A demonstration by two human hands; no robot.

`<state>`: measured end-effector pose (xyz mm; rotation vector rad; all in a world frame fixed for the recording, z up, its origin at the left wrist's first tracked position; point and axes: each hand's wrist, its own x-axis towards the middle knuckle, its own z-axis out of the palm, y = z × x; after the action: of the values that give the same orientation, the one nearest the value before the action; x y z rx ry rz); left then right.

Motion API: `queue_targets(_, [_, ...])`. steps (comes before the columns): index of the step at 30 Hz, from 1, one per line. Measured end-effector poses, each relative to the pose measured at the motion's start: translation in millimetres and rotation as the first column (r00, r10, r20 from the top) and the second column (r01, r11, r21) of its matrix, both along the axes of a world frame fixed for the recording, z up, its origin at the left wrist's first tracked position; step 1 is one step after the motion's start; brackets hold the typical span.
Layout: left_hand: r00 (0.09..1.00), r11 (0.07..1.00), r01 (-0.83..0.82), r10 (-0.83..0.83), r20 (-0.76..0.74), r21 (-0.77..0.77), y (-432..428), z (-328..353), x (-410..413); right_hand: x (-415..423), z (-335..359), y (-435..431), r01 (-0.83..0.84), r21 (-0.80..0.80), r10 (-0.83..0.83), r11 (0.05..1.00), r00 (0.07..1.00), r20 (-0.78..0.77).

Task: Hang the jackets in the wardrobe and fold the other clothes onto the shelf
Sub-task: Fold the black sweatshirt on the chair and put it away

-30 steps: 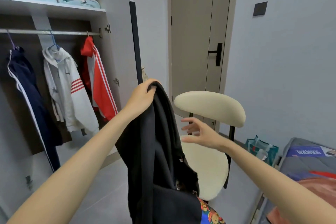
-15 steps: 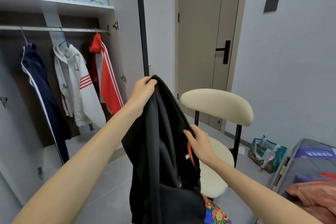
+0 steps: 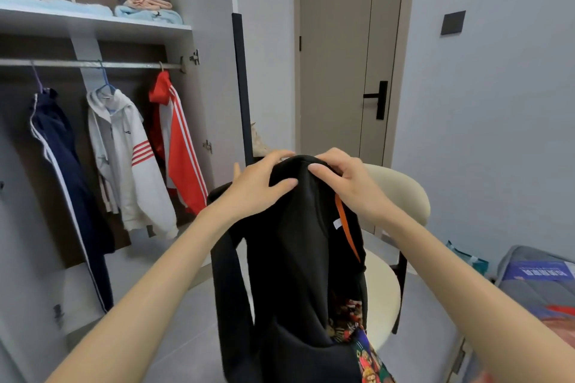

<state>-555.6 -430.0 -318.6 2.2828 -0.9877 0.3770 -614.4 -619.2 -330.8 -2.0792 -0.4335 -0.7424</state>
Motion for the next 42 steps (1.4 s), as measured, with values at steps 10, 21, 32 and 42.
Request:
queue_targets(10, [0.997,0.978,0.021,-0.005,0.080,-0.207,0.2,-0.5,-4.7,-1.3,-77.4,-43.4,-0.090,0.076,0.115,0.993,0.878,-0.466])
queue_targets(21, [0.998,0.903,-0.010,-0.017,-0.059,-0.429,12.0,4.4,5.9,8.0,-172.8,-17.1,-0.058,0.023,0.062,0.998,0.864,-0.500])
queue_targets(32, [0.946,0.775,-0.282,0.324,-0.028,-0.565,43.9,8.2,44.7,21.5,-33.3,-53.1,0.351,0.373,-0.393,0.859,0.919,0.039])
queue_targets(42, [0.829,0.649,-0.303,0.540,0.143,-0.698,39.7,101.2,38.6,-19.1,131.6,-52.9,0.415,0.255,-0.486,0.873,0.772,0.409])
